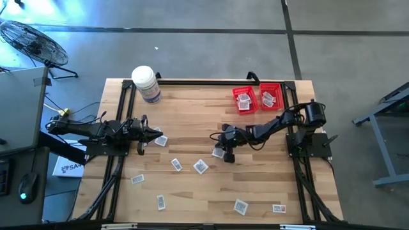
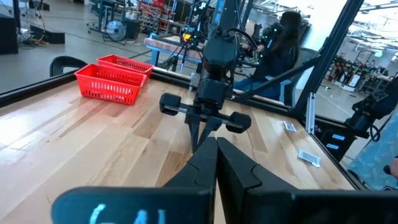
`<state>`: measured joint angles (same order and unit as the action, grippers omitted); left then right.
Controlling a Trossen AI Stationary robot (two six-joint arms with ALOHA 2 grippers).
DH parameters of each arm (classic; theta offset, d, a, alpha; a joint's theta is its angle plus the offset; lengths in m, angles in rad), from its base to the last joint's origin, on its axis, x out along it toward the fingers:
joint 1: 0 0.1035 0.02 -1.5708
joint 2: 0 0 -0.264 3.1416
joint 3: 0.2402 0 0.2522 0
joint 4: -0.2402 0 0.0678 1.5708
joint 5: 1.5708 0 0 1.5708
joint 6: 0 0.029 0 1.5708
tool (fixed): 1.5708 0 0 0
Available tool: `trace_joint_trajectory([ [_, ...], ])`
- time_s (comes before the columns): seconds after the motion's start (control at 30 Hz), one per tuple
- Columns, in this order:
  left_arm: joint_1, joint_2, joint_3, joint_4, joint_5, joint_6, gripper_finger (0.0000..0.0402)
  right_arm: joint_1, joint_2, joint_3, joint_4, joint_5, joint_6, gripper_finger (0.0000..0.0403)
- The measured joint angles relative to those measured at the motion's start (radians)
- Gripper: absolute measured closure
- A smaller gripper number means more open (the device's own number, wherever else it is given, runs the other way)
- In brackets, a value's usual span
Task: Pick & Place First Aid Supplies
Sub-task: Put the towelette pack into the left red bin
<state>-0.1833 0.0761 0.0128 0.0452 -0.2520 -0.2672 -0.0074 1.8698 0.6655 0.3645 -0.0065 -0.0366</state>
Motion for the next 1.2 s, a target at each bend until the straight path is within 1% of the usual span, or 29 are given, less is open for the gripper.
trace_joint_trajectory([
  [0.2, 0.0, 0.0, 0.0, 0.0, 0.0, 0.0, 0.0401, -0.001, -0.024, -0.006, 0.025, -0.006, 0.036, 0.0401],
  [0.4, 0.0, 0.0, 0.0, 0.0, 0.0, 0.0, 0.0401, -0.012, -0.151, -0.014, -0.044, -0.001, 0.036, 0.0401],
  [0.53, 0.0, 0.0, 0.0, 0.0, 0.0, 0.0, 0.0401, -0.035, -0.263, -0.009, -0.114, 0.031, 0.036, 0.0402],
  [0.6, 0.0, 0.0, 0.0, 0.0, 0.0, 0.0, 0.0401, -0.05, -0.316, -0.01, -0.174, 0.054, 0.036, 0.0402],
  [0.73, 0.0, 0.0, 0.0, 0.0, 0.0, 0.0, 0.0401, -0.097, -0.429, -0.008, -0.267, 0.134, 0.032, 0.0402],
  [0.9, 0.0, 0.0, 0.0, 0.0, 0.0, 0.0, 0.0401, -0.162, -0.536, -0.008, -0.381, 0.229, 0.029, 0.0402],
  [1.07, 0.0, 0.0, 0.0, 0.0, 0.0, 0.0, 0.0401, -0.238, -0.599, -0.008, -0.439, 0.279, 0.029, 0.0402],
  [1.2, 0.0, 0.0, 0.0, 0.0, 0.0, 0.0, 0.0401, -0.303, -0.612, -0.007, -0.444, 0.326, 0.029, 0.0402],
])
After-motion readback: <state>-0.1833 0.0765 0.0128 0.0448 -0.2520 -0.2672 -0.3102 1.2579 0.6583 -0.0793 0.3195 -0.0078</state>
